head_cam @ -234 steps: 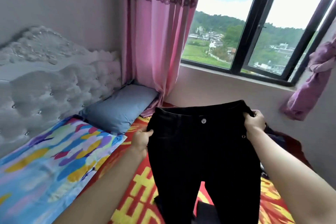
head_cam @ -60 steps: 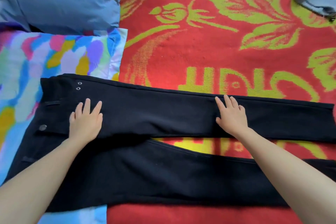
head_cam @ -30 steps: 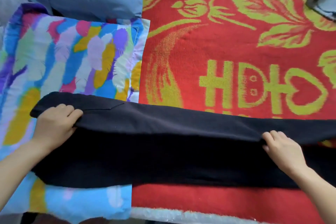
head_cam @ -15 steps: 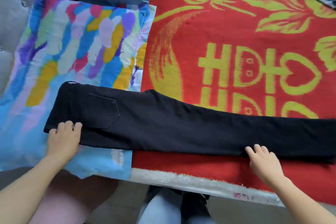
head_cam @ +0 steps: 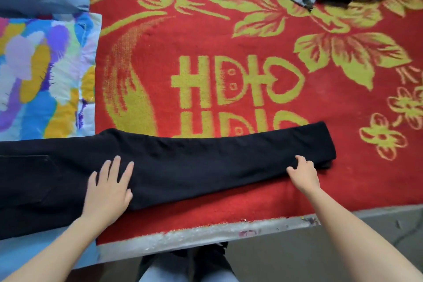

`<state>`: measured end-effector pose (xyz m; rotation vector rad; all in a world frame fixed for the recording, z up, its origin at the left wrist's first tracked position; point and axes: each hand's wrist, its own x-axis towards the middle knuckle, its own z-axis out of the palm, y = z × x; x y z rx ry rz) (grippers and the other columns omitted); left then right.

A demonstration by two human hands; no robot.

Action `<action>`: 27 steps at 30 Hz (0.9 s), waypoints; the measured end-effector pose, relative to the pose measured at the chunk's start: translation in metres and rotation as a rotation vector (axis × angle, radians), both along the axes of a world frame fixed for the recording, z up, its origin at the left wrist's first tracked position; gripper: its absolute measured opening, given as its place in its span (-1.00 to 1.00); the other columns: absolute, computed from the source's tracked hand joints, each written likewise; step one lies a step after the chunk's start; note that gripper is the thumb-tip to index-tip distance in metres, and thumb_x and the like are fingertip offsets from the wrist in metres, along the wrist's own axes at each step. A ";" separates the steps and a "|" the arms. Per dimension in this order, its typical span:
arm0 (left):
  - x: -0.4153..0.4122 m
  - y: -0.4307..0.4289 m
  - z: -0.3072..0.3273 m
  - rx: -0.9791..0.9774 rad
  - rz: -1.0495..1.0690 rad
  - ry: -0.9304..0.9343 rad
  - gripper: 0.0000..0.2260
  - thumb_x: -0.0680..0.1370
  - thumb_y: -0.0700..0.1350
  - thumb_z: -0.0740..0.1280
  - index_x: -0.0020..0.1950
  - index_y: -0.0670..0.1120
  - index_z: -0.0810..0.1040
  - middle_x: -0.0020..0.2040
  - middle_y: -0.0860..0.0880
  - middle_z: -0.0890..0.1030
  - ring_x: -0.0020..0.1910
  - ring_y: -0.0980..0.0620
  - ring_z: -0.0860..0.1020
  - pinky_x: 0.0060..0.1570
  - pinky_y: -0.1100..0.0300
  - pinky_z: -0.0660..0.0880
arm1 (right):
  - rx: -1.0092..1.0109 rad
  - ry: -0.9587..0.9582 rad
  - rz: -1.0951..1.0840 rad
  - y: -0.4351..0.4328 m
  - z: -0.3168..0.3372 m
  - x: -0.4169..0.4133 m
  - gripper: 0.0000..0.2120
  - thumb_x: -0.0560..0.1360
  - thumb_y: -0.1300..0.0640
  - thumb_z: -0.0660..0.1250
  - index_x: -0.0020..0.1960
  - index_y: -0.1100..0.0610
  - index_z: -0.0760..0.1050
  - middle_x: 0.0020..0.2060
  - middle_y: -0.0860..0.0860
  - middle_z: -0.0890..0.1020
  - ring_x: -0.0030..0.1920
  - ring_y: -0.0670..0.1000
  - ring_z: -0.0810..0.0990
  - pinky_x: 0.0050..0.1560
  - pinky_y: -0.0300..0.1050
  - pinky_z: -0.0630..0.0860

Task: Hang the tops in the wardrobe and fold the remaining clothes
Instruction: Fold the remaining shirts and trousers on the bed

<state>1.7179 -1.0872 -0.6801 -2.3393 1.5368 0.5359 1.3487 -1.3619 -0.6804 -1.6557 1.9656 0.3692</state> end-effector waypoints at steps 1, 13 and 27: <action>-0.012 -0.013 -0.004 0.010 -0.032 0.033 -0.32 0.15 -0.13 0.57 0.25 -0.19 0.52 0.23 -0.38 0.47 0.16 -0.34 0.42 -0.13 -0.32 0.47 | 0.014 -0.005 -0.037 -0.006 -0.002 -0.006 -0.51 0.53 0.15 0.20 0.44 0.17 0.23 0.33 0.25 0.31 0.29 0.27 0.35 0.23 0.03 0.33; -0.081 -0.058 -0.016 0.278 0.006 -0.019 -0.34 0.56 0.14 0.20 0.55 0.05 -0.06 0.53 -0.24 -0.01 0.49 -0.25 0.05 0.38 -0.11 0.19 | -0.177 -0.557 -1.111 -0.025 -0.029 -0.027 -0.44 0.46 0.15 0.40 0.34 0.28 0.25 0.26 0.18 0.44 0.08 0.13 0.48 0.19 0.05 0.42; -0.127 -0.058 -0.016 0.364 0.145 0.255 -0.35 0.57 0.05 0.12 0.54 0.08 -0.20 0.54 -0.07 -0.27 0.52 -0.09 -0.24 0.45 -0.02 0.02 | -0.727 -0.683 -0.429 -0.011 0.021 0.036 -0.75 0.46 0.20 0.29 0.02 0.37 0.57 0.00 0.26 0.60 0.01 0.16 0.53 0.10 -0.09 0.37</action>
